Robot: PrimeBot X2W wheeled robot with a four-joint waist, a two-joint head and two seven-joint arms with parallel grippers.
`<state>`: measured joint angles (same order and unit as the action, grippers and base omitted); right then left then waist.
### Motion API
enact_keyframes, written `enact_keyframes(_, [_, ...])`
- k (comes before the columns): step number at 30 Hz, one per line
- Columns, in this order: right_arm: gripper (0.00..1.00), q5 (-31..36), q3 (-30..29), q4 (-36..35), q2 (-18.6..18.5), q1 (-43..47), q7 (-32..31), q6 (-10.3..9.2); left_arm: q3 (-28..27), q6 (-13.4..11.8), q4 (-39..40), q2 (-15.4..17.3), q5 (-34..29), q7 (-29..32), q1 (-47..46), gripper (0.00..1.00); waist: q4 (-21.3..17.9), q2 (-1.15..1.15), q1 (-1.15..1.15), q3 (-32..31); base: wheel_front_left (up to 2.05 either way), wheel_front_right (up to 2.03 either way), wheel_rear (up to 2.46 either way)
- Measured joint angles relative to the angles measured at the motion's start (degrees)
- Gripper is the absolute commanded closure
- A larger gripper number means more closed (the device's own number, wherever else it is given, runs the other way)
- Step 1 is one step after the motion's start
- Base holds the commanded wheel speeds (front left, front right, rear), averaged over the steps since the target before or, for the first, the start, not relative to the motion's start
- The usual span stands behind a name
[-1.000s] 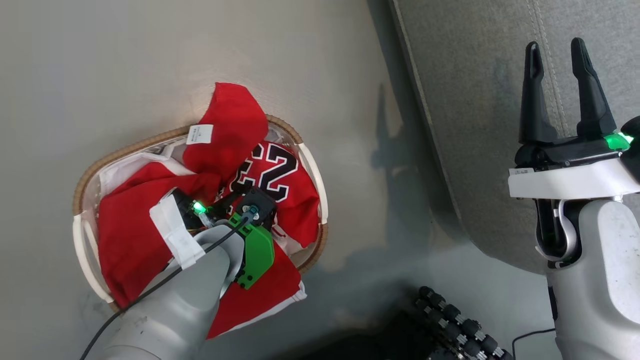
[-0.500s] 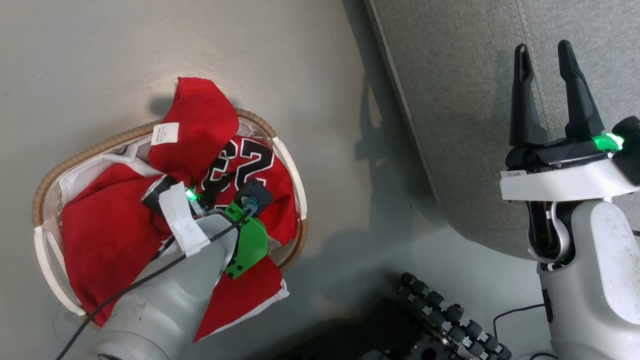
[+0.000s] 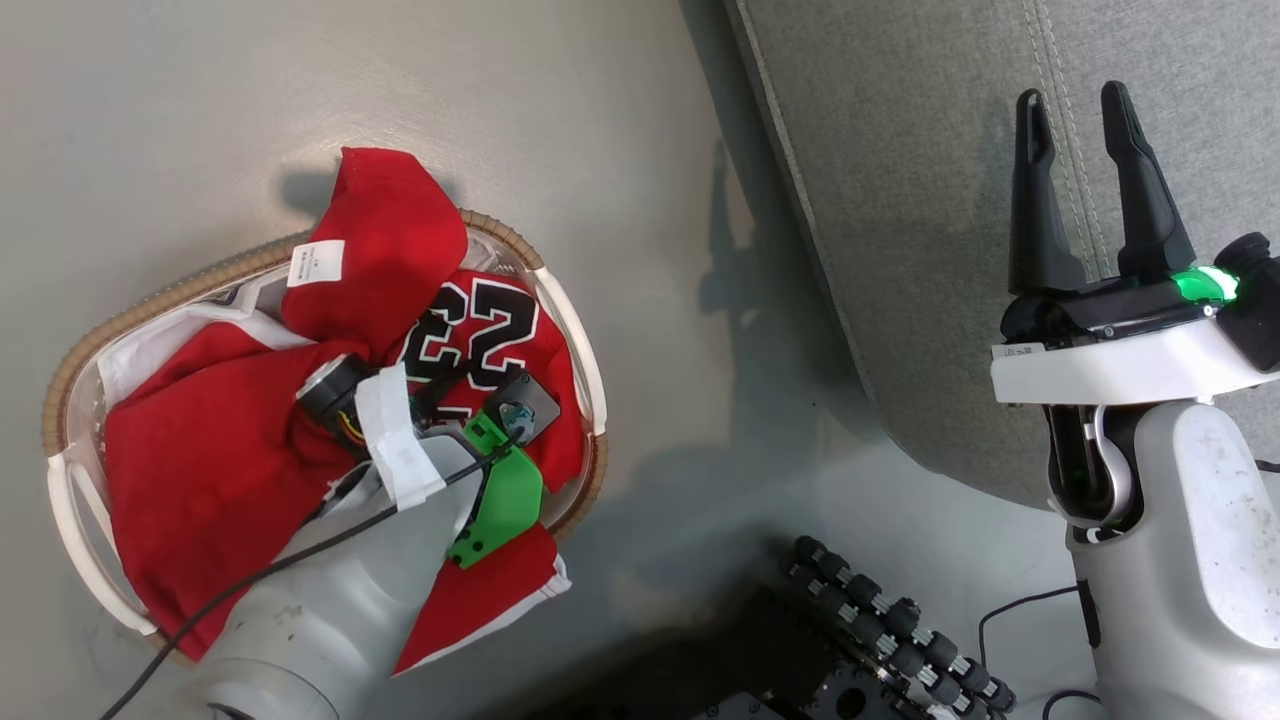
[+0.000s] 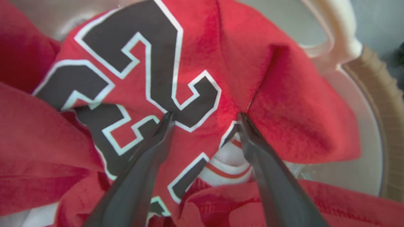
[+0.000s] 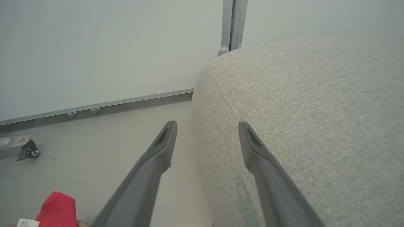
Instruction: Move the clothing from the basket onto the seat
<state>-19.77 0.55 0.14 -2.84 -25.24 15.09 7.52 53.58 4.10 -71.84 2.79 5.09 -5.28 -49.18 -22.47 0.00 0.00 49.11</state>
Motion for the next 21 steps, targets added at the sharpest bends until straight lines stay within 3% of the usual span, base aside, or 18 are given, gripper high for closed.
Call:
enact_keyframes(1, [0.0,-0.05,0.01,0.0,0.0,0.0,0.0,0.0,0.18,-0.57,-0.09,0.05,-0.27,0.02,-0.25,0.0,-0.03,0.0,0.0,0.09,0.0,0.0,0.0])
enact_keyframes(2, [0.0,-0.07,0.05,0.0,0.01,0.0,0.0,0.0,0.35,-1.21,-0.2,0.16,-0.64,0.04,-0.62,0.51,-0.05,0.0,0.0,0.18,0.0,0.0,0.0])
enact_keyframes(3, [0.0,-0.13,0.05,0.0,0.0,-0.01,0.0,0.0,0.57,-2.08,-0.24,0.3,-0.9,-0.03,-0.92,0.58,-0.06,0.0,0.0,0.24,0.0,0.0,0.0])
enact_keyframes(4, [0.0,-0.14,0.07,0.0,0.0,-0.01,0.0,0.0,0.75,-2.48,-0.32,0.4,-1.14,-0.09,-1.11,1.0,-0.07,0.0,0.0,0.26,0.0,0.0,0.0])
enact_keyframes(9, [0.0,-0.36,0.05,0.16,0.01,-0.02,0.0,0.0,1.12,-3.59,-0.48,0.42,-1.1,-0.7,-1.31,1.0,0.13,0.0,0.0,0.05,0.0,0.0,0.0])
enact_keyframes(21, [0.0,1.18,-1.2,1.15,0.03,-0.01,0.0,0.0,1.07,-3.33,3.24,0.11,2.19,-4.71,-0.66,1.0,2.3,0.0,0.0,-2.69,0.0,0.0,0.0])
